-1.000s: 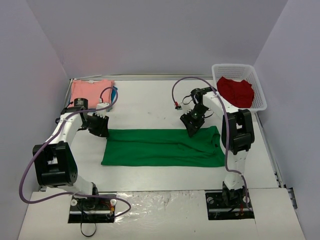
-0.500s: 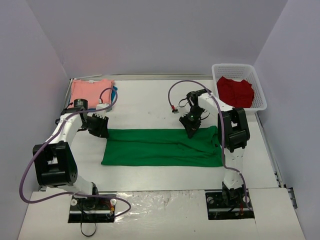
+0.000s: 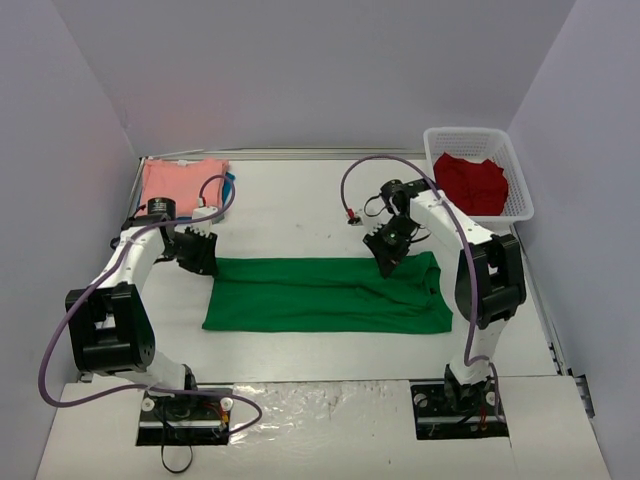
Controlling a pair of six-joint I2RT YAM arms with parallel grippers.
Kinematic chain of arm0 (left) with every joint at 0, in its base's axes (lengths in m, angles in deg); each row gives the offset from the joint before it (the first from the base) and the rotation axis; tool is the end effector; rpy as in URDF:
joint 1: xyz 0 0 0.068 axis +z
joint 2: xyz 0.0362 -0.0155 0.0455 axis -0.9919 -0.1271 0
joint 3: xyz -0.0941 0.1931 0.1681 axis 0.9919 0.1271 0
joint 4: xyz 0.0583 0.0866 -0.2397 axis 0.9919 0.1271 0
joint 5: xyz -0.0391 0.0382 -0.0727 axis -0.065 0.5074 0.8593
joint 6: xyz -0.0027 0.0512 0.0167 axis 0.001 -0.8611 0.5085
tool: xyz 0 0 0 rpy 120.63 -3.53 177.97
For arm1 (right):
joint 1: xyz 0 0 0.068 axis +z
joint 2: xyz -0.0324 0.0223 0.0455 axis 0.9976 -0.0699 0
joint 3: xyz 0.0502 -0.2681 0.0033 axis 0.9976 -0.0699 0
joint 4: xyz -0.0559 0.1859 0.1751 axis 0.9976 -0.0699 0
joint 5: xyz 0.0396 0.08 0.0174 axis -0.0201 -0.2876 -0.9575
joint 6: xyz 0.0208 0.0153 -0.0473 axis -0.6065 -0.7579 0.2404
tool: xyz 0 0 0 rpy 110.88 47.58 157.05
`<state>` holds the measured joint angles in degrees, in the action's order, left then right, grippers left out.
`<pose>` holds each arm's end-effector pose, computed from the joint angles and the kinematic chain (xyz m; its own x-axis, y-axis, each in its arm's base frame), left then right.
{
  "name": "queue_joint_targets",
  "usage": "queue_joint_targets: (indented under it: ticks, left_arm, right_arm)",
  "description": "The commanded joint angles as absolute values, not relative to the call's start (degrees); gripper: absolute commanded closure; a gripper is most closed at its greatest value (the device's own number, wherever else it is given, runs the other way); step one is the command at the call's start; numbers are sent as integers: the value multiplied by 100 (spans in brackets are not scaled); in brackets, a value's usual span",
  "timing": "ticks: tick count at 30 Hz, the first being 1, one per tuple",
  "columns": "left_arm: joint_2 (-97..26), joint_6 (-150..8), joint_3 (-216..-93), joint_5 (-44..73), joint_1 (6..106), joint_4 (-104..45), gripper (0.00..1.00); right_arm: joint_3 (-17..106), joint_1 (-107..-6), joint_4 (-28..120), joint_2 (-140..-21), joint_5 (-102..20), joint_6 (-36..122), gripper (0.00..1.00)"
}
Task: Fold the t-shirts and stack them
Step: Fold the other side of the tshirt into a rectangle
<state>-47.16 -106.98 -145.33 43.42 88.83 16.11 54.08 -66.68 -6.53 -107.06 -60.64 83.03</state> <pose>0.2937 0.0099 0.2391 -0.7700 0.2530 -0.5858 0.5185 0.7831 -0.3433 0.3484 0.1391 0.2226 -0.5514 -0.7082 -0.4409 -0.8328 0.4982 0.2414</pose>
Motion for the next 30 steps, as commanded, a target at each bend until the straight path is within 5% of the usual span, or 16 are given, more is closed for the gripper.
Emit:
queue_joint_targets:
  ticks: [1, 30]
  left_arm:
    - [-4394, -10672, -14578, 4499, 8938, 1659, 82]
    - [-4271, -10707, -14420, 4472, 8982, 1624, 82]
  right_arm:
    - [5099, -6499, -1069, -10387, -6163, 8333, 100]
    - [4755, -5190, -867, -11238, -6322, 8210, 100]
